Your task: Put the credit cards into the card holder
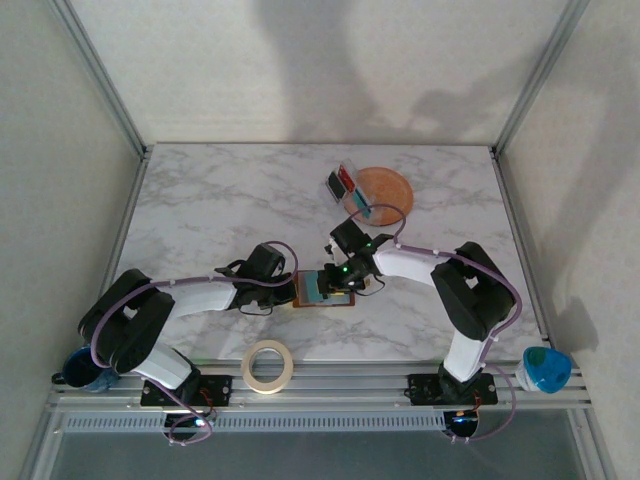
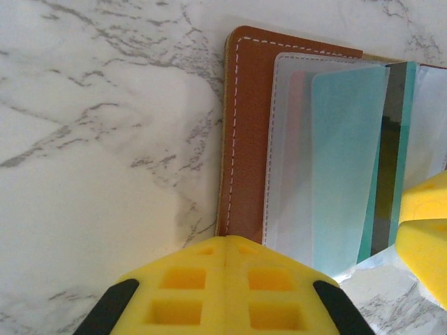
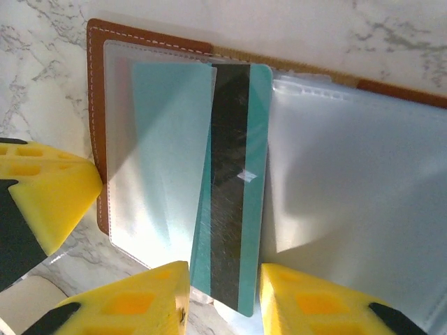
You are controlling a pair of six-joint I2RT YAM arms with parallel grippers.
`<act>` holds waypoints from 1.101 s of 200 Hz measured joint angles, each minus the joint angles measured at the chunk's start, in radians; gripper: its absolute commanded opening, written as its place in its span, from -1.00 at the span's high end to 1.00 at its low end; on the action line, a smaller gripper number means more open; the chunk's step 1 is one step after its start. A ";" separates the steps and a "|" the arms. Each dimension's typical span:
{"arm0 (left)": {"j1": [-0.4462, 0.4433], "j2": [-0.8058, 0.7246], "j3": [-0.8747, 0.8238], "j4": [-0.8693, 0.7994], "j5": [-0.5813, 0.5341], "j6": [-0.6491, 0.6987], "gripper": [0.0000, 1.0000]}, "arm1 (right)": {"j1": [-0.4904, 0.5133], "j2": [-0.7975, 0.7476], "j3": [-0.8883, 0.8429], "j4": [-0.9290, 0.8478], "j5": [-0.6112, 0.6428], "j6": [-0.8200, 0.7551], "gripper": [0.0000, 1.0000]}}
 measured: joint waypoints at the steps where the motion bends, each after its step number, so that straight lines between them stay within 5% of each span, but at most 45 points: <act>1: 0.000 0.000 0.000 0.000 0.000 0.000 0.97 | 0.000 0.000 0.000 0.000 0.000 -0.001 0.43; 60: 0.000 0.000 0.000 0.000 0.000 0.000 0.97 | 0.000 -0.006 0.000 -0.015 0.014 -0.010 0.59; 220: -0.001 0.002 0.000 0.000 0.000 0.000 0.98 | 0.039 0.008 0.002 0.035 -0.053 0.018 0.48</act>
